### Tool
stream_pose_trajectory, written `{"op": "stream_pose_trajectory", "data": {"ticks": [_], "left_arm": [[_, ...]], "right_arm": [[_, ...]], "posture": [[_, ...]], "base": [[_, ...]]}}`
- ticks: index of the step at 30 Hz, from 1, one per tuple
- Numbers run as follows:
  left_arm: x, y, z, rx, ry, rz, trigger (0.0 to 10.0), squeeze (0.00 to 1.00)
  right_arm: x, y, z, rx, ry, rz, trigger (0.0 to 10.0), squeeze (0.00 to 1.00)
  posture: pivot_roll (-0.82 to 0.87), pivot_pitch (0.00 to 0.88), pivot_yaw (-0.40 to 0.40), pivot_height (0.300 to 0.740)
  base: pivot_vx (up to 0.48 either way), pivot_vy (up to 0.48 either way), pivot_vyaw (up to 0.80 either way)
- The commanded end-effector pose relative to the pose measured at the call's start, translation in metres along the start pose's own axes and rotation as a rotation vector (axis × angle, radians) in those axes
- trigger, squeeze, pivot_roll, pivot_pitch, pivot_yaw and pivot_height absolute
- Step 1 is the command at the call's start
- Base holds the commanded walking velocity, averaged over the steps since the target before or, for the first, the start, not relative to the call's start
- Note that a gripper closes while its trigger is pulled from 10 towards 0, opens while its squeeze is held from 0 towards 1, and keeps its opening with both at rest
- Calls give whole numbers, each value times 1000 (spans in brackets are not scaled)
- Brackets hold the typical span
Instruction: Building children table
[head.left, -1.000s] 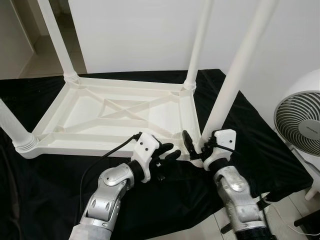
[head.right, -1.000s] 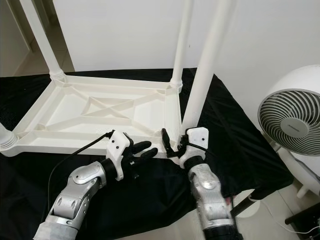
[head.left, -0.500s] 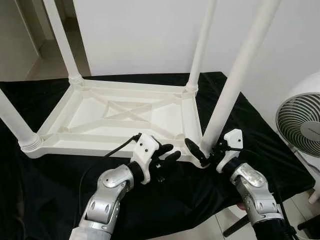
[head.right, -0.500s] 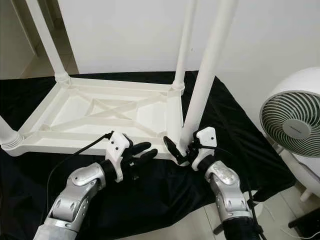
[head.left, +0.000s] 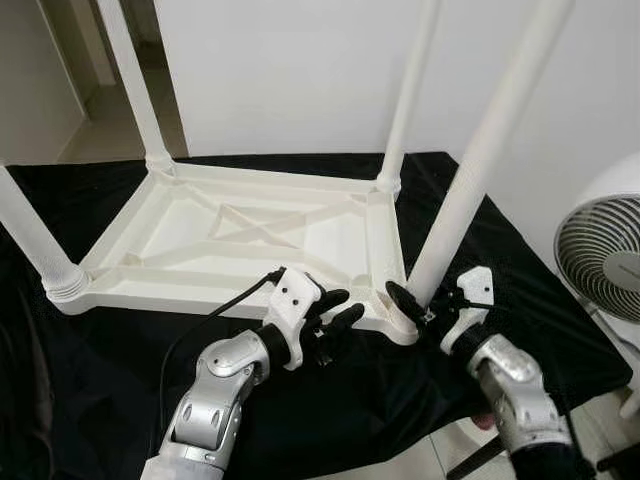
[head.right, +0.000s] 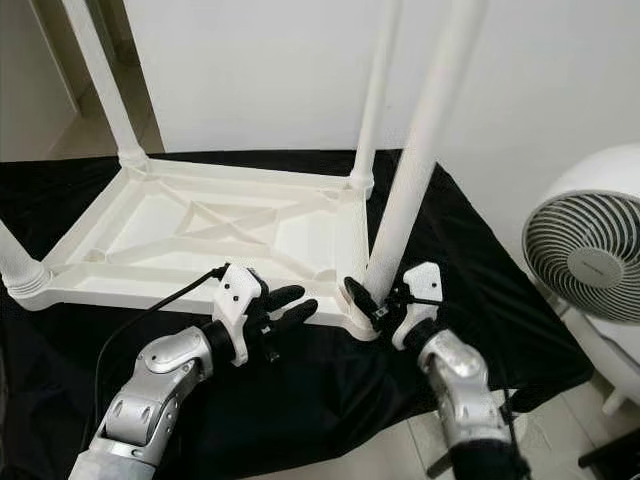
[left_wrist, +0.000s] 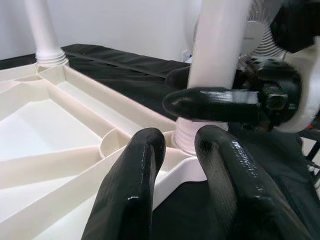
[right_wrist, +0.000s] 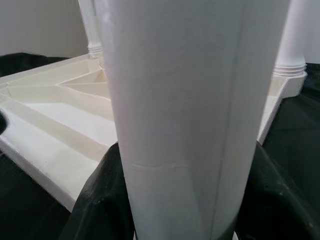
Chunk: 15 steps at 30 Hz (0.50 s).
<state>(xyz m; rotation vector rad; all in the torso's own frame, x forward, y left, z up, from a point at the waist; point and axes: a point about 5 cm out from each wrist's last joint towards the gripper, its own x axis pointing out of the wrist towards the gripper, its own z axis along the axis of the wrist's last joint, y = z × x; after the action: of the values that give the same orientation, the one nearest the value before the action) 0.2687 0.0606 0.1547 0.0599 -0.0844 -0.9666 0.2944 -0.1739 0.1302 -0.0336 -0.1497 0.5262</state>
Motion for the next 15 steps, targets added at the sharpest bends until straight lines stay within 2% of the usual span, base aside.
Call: {"op": "stream_pose_trajectory", "data": {"ticks": [1,6,7,8,10,15], "left_arm": [[-2,5,-2,-9,15,143,10000,0],[-2,5,-2,-11,16,144,10000,0],[-1,4,-3,-12,19,144,10000,0],[-1,4,-3,-12,19,144,10000,0],[-1,4,-3,-14,20,144,10000,0],[-1,4,-3,-17,19,145,10000,0]], "right_arm": [[1,6,-6,52,3,-62,0,0],[4,11,-6,49,-10,-159,0,0],[6,18,-6,54,-7,-254,0,0],[6,18,-6,54,-7,-254,0,0],[8,21,-9,58,27,-338,0,0],[8,25,-9,66,32,-398,0,0]], "posture": [[16,3,-17,740],[13,6,-19,740],[12,8,-19,740],[12,8,-19,740],[11,9,-20,740],[11,12,-21,740]], "base": [[0,0,0],[0,0,0],[0,0,0],[0,0,0],[0,0,0],[0,0,0]]}}
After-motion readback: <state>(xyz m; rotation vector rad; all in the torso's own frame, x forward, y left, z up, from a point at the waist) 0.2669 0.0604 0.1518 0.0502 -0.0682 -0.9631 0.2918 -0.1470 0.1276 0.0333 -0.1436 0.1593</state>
